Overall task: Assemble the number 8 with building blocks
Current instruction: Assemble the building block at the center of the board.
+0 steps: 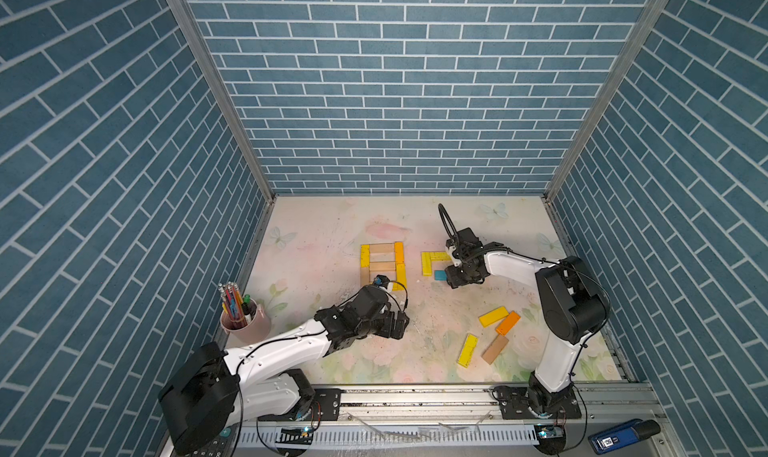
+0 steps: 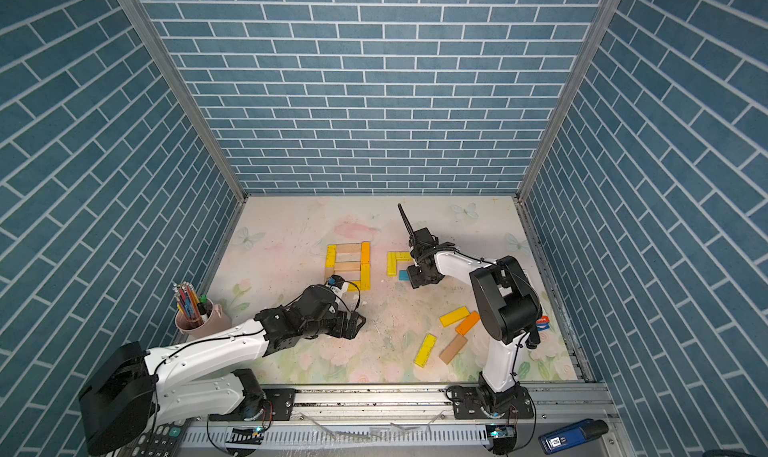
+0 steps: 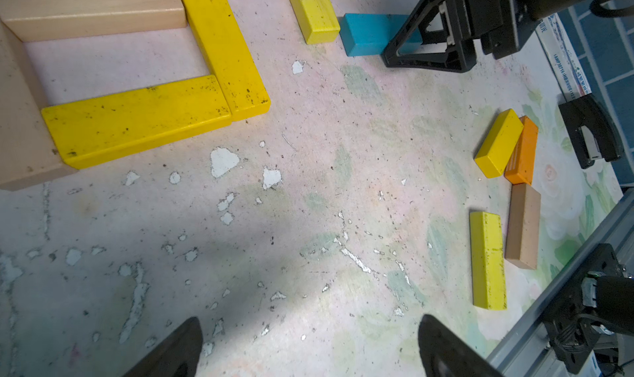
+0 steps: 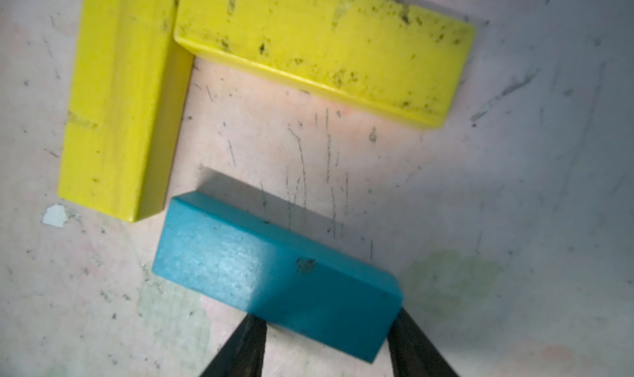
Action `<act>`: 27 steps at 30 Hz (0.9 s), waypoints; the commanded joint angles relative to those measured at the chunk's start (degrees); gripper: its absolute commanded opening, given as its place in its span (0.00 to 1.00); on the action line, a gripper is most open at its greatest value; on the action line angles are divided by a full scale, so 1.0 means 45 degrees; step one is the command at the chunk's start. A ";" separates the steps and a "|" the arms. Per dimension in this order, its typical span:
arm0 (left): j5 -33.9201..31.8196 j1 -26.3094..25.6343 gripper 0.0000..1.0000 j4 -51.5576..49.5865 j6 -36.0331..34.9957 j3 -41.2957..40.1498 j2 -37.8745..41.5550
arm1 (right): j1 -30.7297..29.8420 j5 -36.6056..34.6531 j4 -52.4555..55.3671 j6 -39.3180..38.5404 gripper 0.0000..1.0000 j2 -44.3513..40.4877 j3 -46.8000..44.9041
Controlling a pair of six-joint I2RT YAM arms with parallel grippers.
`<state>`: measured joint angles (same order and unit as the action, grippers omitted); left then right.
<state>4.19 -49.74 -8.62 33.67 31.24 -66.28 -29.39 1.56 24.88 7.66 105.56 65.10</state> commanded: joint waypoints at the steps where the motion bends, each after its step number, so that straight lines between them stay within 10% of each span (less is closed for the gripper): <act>1: 0.0051 0.0056 0.99 0.0087 -0.0059 0.0252 -0.0115 | 0.0046 0.0215 0.0268 -0.0735 0.58 0.0290 0.0356; 27: 0.0105 0.0056 0.99 0.0078 -0.0067 0.0206 -0.0153 | 0.0056 -0.0171 0.0007 -0.1585 0.61 0.0313 0.0361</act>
<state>4.38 -49.74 -8.23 33.65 31.24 -66.87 -29.34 1.17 24.80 2.48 107.59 67.61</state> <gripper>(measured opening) 0.989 0.604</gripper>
